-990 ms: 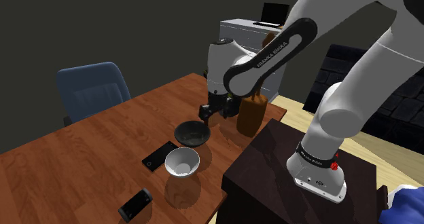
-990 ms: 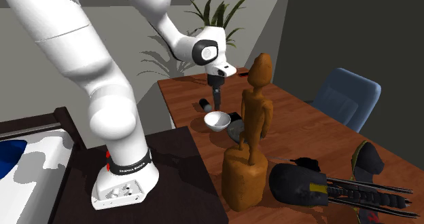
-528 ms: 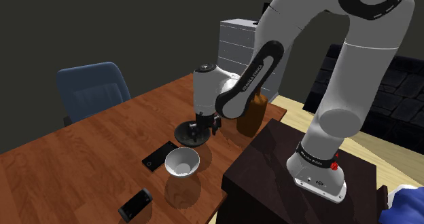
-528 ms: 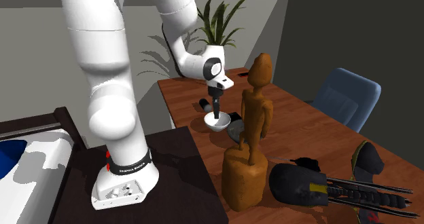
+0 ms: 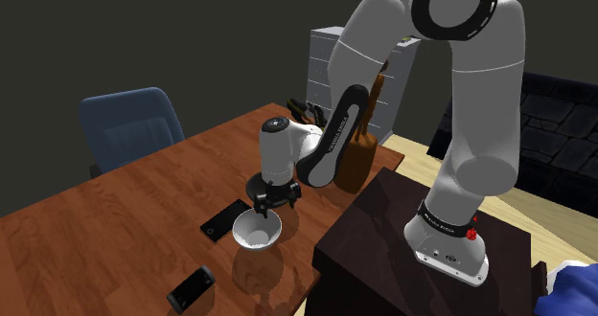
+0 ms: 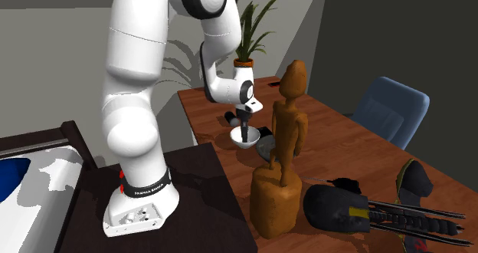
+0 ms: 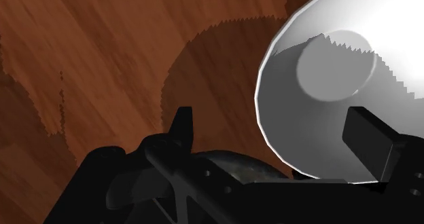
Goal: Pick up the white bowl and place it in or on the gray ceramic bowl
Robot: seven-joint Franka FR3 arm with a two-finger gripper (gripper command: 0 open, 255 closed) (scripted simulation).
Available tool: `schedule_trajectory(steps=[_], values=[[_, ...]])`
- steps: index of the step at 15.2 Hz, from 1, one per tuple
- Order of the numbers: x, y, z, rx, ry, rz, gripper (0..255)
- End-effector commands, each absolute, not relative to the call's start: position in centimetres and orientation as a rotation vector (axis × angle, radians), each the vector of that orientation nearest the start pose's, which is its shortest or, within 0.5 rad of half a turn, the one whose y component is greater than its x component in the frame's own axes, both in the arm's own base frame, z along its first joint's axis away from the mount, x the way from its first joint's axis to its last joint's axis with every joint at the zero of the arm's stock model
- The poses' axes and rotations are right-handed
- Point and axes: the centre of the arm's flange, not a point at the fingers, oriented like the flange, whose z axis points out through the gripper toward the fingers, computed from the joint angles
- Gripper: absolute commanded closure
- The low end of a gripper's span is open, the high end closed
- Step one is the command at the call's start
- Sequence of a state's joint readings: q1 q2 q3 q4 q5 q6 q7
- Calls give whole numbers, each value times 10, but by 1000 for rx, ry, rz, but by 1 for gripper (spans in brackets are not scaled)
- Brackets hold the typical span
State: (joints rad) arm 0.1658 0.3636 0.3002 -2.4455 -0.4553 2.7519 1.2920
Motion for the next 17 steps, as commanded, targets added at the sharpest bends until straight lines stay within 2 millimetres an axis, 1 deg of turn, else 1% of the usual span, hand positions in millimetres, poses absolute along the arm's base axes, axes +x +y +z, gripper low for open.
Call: schedule_trajectory(steps=[1, 4, 12, 13, 17], values=[[411, 237, 148, -3124, 664, -54, 0], [411, 236, 135, -3124, 664, -54, 0], [411, 236, 135, -3124, 664, -54, 0], [411, 236, 135, -3124, 664, -54, 255], [411, 236, 135, -3124, 664, -54, 255]])
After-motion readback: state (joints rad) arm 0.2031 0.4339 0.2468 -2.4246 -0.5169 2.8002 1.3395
